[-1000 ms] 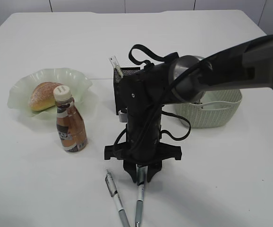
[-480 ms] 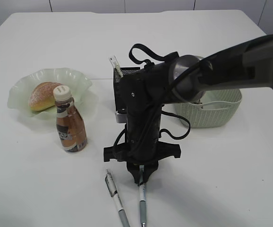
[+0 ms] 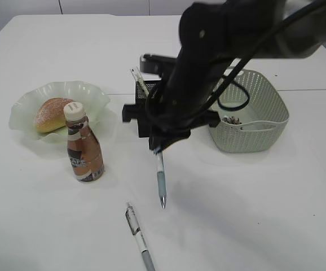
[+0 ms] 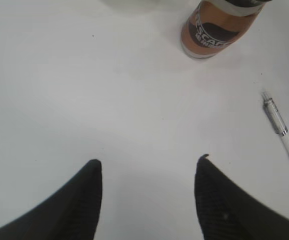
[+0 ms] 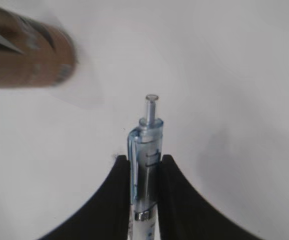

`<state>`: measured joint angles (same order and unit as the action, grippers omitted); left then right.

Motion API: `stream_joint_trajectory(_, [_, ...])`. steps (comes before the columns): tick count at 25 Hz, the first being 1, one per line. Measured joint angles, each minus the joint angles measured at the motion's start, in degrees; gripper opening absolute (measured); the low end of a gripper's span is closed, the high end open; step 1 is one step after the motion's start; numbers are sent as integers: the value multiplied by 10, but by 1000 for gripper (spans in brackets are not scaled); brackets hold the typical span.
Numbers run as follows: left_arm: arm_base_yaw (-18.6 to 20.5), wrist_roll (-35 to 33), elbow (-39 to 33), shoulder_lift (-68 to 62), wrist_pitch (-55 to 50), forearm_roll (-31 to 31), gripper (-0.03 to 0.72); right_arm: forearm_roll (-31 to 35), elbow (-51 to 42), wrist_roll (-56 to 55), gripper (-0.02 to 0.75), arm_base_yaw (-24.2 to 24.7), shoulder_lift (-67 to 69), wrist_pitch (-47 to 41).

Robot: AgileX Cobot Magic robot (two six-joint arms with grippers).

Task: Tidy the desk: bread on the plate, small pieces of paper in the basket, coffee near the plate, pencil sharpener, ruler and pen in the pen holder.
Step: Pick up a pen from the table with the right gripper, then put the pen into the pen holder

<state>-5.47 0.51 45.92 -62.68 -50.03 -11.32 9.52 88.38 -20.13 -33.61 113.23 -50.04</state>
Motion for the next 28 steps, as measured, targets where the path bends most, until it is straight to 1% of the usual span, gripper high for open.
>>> stream_joint_trajectory(4, [0, 0, 0, 0, 0, 0, 433, 84, 0, 82, 81, 57, -48, 34])
stream_joint_trajectory(7, [0, 0, 0, 0, 0, -1, 433, 169, 0, 187, 81, 112, -57, 46])
stream_joint_trajectory(9, [0, 0, 0, 0, 0, -3, 433, 247, -1, 275, 81, 143, -57, 56])
stream_joint_trajectory(13, [0, 0, 0, 0, 0, -13, 433, 445, -1, 486, 81, 190, -49, 84])
stream_joint_trajectory(15, [0, 0, 0, 0, 0, -15, 433, 547, -1, 585, 81, 202, -34, 91])
stream_joint_trajectory(17, [0, 0, 0, 0, 0, -16, 433, 626, -1, 686, 81, 210, -18, 98])
stream_joint_trajectory(19, [0, 0, 0, 0, 0, -17, 433, 692, -1, 775, 81, 210, -3, 104])
stream_joint_trajectory(22, [0, 0, 0, 0, 0, -19, 433, 753, 10, 882, 81, 210, 20, 108])
stream_joint_trajectory(25, [0, 0, 0, 0, 0, -19, 433, 789, 34, 964, 81, 210, 45, 109])
stream_joint_trajectory(28, [0, 0, 0, 0, 1, -19, 433, 810, 70, 1039, 81, 210, 71, 112])
